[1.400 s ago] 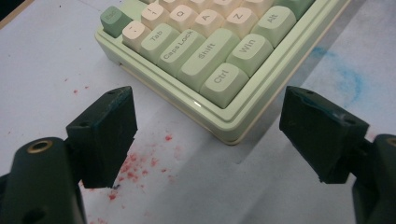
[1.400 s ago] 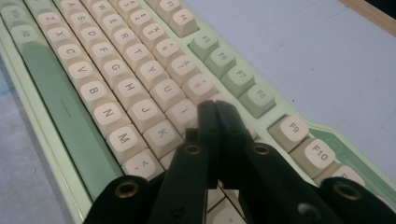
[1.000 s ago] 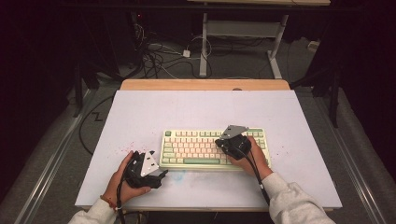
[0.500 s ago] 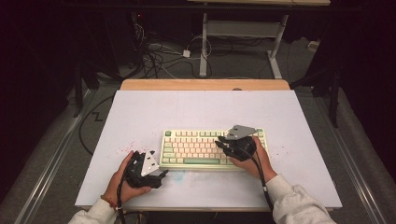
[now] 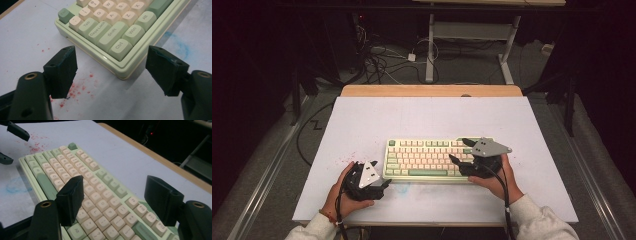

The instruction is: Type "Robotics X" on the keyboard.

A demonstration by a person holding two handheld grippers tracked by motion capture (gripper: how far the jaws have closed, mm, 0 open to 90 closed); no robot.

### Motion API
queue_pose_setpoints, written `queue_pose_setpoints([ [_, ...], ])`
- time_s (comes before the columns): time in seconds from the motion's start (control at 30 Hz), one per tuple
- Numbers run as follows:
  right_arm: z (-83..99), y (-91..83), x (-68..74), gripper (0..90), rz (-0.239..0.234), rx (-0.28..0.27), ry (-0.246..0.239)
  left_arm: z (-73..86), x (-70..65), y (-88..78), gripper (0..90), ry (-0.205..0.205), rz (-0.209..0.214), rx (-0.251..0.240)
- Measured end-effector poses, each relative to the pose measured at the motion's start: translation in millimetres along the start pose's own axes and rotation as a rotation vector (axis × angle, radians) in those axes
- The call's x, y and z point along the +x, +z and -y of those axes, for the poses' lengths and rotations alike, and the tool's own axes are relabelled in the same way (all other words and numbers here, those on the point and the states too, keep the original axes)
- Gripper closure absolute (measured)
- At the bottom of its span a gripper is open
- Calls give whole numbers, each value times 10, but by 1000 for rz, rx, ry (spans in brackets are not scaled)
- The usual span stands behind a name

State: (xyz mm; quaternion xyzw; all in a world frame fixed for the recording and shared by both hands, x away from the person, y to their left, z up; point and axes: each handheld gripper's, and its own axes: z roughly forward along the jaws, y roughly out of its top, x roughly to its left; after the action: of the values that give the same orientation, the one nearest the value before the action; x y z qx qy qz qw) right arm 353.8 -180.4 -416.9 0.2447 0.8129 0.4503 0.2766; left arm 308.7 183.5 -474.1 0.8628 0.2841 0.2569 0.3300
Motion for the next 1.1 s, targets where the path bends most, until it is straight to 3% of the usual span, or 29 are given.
queue_pose_setpoints([
  [0.47, 305, -434, -32, 231, 78, -32, 20, -23, 40, -67, 296, -30, 5, -16],
  [0.6, 411, -540, -41, 231, 98, -33, 28, -37, 73, -90, 430, -43, 13, -21],
  [0.73, 513, -628, -37, 231, 126, -21, 24, -49, 84, -112, 585, -67, 56, -37],
  [0.93, 642, -758, -24, 235, 145, -13, 51, -113, 101, -109, 790, -69, 92, -33],
  [1.1, 727, -828, 27, 229, 140, 3, 41, -230, 105, -83, 872, -71, 115, -23],
])
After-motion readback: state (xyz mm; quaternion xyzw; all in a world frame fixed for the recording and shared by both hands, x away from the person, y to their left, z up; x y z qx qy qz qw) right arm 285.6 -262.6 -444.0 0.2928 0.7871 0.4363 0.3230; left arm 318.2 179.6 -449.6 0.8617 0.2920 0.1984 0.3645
